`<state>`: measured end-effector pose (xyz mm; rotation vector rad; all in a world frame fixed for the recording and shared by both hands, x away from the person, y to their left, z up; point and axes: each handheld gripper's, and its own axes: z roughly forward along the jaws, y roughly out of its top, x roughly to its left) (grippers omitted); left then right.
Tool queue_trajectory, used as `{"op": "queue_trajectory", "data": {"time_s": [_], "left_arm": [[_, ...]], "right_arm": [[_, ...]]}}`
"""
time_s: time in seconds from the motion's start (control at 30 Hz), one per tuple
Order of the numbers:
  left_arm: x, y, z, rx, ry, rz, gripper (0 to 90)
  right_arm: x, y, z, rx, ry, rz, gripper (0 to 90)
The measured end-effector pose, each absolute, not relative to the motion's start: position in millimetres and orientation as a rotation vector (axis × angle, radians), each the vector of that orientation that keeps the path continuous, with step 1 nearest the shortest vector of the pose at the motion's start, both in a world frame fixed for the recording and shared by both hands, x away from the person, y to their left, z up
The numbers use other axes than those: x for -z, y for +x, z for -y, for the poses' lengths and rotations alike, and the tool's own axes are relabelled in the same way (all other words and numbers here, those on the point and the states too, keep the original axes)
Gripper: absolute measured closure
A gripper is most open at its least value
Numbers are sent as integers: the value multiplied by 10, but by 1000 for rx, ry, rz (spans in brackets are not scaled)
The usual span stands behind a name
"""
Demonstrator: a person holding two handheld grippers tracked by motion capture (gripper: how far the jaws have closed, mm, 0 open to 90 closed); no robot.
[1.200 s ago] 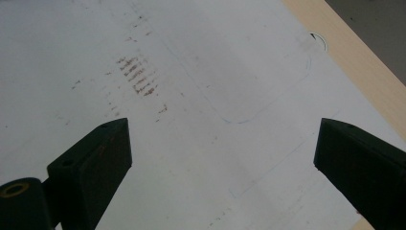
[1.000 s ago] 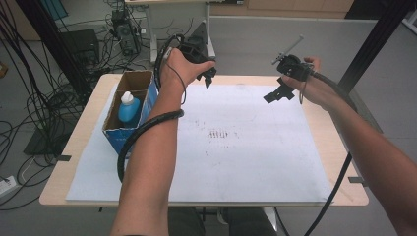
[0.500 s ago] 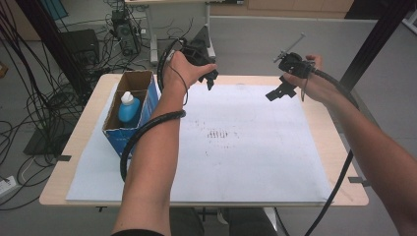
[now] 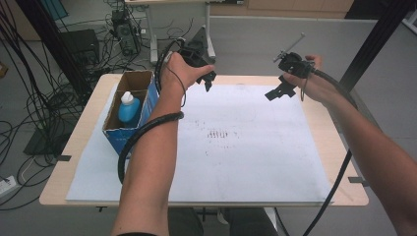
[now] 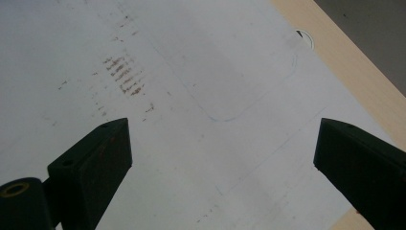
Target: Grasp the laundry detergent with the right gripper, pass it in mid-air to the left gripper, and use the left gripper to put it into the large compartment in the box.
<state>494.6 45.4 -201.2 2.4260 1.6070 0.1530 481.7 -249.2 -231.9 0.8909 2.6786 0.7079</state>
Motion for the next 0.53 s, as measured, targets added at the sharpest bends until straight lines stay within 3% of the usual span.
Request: {"op": "queue_trajectory", "data": {"time_s": [0.53], "left_arm": [[2017, 4933, -446, -156, 2426, -1600, 123]], "right_arm": [[2341, 4812, 2544, -704, 907, -2677, 58]]}}
